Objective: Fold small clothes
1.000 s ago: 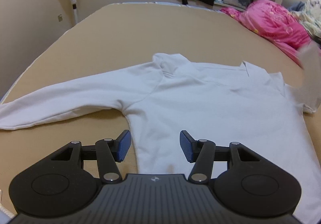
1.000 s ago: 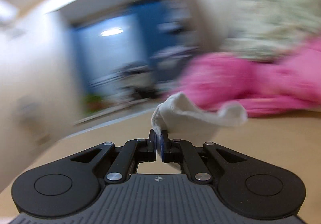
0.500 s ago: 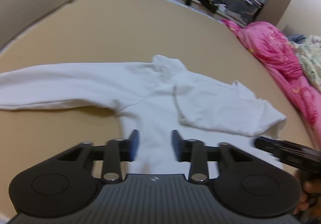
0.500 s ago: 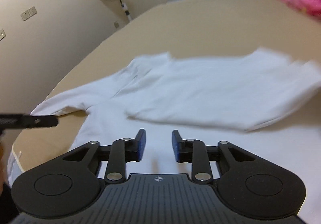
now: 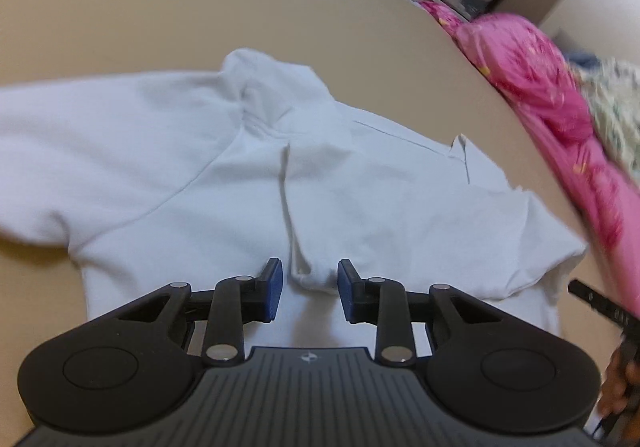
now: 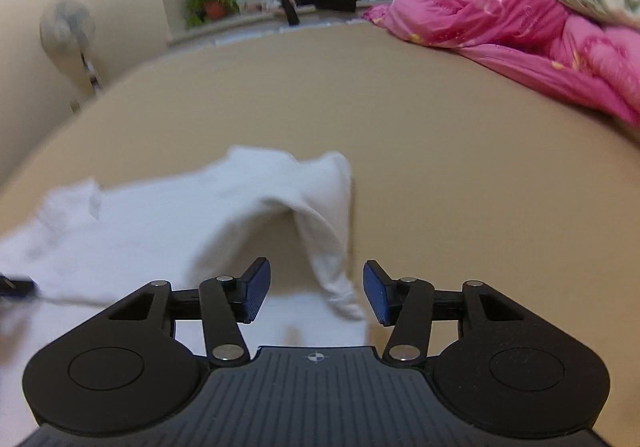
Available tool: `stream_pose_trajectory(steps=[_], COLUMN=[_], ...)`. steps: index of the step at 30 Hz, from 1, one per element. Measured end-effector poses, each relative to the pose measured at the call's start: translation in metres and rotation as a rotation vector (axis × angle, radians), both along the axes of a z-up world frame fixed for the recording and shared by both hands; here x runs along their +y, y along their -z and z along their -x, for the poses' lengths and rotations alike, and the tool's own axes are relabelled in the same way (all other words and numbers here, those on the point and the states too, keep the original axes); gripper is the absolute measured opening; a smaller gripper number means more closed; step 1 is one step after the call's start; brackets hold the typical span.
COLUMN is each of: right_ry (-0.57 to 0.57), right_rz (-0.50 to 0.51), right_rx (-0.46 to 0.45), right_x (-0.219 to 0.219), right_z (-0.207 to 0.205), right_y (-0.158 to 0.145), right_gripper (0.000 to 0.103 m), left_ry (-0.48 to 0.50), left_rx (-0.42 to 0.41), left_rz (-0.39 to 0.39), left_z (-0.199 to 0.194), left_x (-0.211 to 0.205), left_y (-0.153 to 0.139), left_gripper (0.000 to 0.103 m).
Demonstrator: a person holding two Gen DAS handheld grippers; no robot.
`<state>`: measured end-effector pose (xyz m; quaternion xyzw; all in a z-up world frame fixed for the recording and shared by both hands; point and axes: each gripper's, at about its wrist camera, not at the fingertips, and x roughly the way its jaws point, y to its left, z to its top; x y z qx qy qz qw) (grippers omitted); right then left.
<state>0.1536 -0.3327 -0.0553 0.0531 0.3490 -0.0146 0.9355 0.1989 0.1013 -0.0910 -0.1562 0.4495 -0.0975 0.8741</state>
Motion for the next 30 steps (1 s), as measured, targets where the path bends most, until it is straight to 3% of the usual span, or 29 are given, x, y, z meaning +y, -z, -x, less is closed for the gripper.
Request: stream_pose_trajectory(steps=[2,5,7,8,9,11,13,15,19,21,23,26,28,29,30], right_ry=[-0.018,-0.017,-0.007,-0.002,0.009,0.000,0.021,0.040,0.044,0.030,-0.007,0.009,0.031,0.052,0.082], right_rz=[0.040,0.108,0.117,0.109,0.109,0.140,0.167,0.129,0.064,0.016,-0.055,-0.154,-0.118,-0.067,-0.020], right_rx=[0.035,0.004,-0.005,0.005,0.015,0.057,0.153,0.186,0.077,0.006,-0.039,-0.063,0.031,0.135,0.203], right_x=[0.007,0.010,0.007,0.004,0.001,-0.004,-0.007,-0.014,-0.012,-0.010,-0.010,-0.014,-0.015,-0.014,-0.014], right_z=[-0.014,-0.023,-0.027,-0.029,-0.028,-0.026,-0.027,-0.021,-0.002,0.002,0.001,-0.007,-0.021,-0.030,-0.035], right_y=[0.014,0.016,0.019,0.020,0.020,0.021,0.027,0.019,-0.014,-0.024,-0.028,-0.017,0.003,0.018,0.028], right_gripper=[0.054,0.048,0.013,0.006,0.005,0.006,0.006,0.017,0.021,0.022,0.023,0.034,0.038,0.038,0.046], left_ry=[0.009,-0.035,-0.091,-0.123,-0.151,-0.189,-0.209,-0.214,-0.113,-0.069,-0.061,-0.099,-0.160,-0.198,-0.254], left_rx=[-0.030,-0.098,-0.139,-0.149,-0.138,-0.063,-0.006,-0.031,-0.094,-0.050,0.061,0.062,-0.003,-0.019,-0.030], left_rz=[-0.025,-0.034,-0.037,-0.056,-0.075,-0.127,-0.168,-0.107,-0.007,-0.005,-0.082,-0.057,-0.050,-0.044,-0.033], left_z=[0.002,0.009,0.015,0.018,0.019,0.015,0.010,0.010,0.012,0.008,-0.001,0.003,0.012,0.016,0.021], left_x=[-0.002,0.009,0.022,0.030,0.036,0.043,0.048,0.053,0.034,0.025,0.015,0.023,0.041,0.054,0.072], left_y=[-0.006,-0.028,-0.043,-0.048,-0.050,-0.044,-0.037,-0.042,-0.050,-0.036,-0.012,-0.017,-0.038,-0.047,-0.057], left_gripper=[0.005,0.005,0.005,0.005,0.000,0.000,0.000,0.001,0.006,0.006,0.006,0.009,0.015,0.019,0.025])
